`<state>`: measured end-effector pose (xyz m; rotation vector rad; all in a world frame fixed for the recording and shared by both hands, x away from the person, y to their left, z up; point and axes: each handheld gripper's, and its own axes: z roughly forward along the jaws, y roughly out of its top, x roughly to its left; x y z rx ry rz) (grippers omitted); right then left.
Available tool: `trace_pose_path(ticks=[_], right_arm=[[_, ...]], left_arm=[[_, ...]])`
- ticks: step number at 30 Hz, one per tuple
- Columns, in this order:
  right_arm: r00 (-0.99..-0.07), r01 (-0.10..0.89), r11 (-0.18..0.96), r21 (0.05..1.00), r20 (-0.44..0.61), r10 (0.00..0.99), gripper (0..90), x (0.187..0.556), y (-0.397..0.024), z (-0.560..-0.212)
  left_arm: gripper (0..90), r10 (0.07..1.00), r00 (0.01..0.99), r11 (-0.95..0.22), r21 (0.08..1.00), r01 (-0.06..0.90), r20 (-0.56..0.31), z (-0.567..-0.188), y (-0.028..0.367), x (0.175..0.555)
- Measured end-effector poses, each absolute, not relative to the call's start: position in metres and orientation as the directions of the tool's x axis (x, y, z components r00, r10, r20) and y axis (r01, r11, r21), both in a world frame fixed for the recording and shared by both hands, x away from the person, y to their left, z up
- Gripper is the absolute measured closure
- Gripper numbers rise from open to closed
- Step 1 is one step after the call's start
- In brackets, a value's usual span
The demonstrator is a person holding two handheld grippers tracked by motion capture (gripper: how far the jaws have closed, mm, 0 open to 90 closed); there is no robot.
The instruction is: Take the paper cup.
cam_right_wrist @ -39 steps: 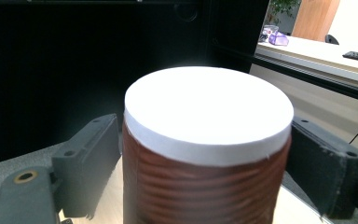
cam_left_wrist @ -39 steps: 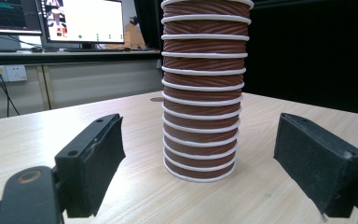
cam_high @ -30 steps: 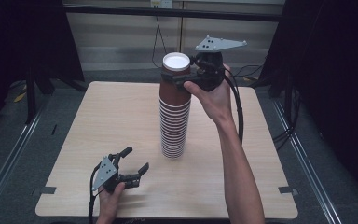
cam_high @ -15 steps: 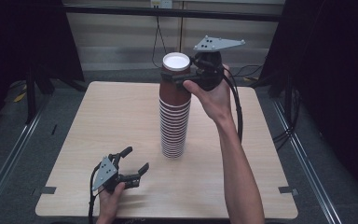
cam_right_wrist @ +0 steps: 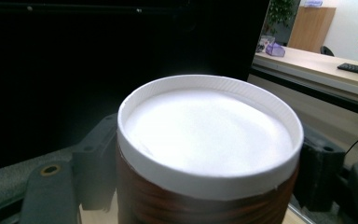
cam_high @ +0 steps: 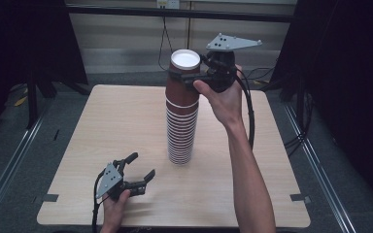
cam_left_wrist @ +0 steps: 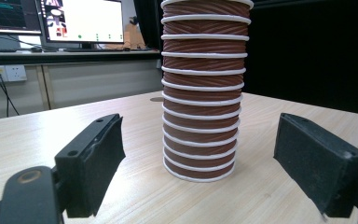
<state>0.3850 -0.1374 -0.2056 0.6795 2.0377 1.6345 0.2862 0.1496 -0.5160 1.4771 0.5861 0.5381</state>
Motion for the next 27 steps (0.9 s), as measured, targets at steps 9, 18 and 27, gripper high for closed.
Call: trace_pose_path(ticks=[9,18,27], right_arm=[[-0.784,0.067,0.152,0.986,-0.042,0.620,23.5,0.380,-0.139,-0.197],[-0.781,0.038,0.088,0.995,-0.025,0.624,23.6,0.378,-0.145,-0.189],[-0.781,0.019,0.049,0.999,-0.016,0.624,23.8,0.374,-0.151,-0.182]], left_arm=[[15.6,0.659,0.751,0.028,0.999,0.022,-0.035,-0.516,0.150,0.286],[15.6,0.659,0.752,0.028,0.999,0.022,-0.035,-0.516,0.150,0.286],[15.5,0.659,0.752,0.027,0.999,0.022,-0.035,-0.516,0.150,0.286]])
